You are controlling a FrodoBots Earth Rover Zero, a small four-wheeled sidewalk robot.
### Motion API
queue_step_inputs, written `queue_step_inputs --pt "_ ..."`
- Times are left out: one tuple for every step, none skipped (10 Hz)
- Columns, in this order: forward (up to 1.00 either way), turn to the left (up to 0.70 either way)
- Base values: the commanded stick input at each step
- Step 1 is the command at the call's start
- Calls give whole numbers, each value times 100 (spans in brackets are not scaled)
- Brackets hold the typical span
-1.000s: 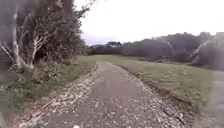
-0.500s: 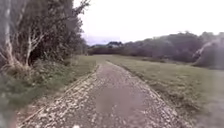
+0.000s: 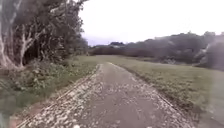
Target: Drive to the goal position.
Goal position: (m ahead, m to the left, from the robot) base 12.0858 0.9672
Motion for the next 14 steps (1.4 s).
queue_step_inputs --pt "70 0" --pt "70 0" --pt "70 0" --pt "70 0" --pt "70 0" --pt "70 0" --pt "70 0" --pt "70 0" --pt "70 0" --pt "70 0" --pt "70 0" --pt "70 0" --pt "70 0" --pt "70 0"
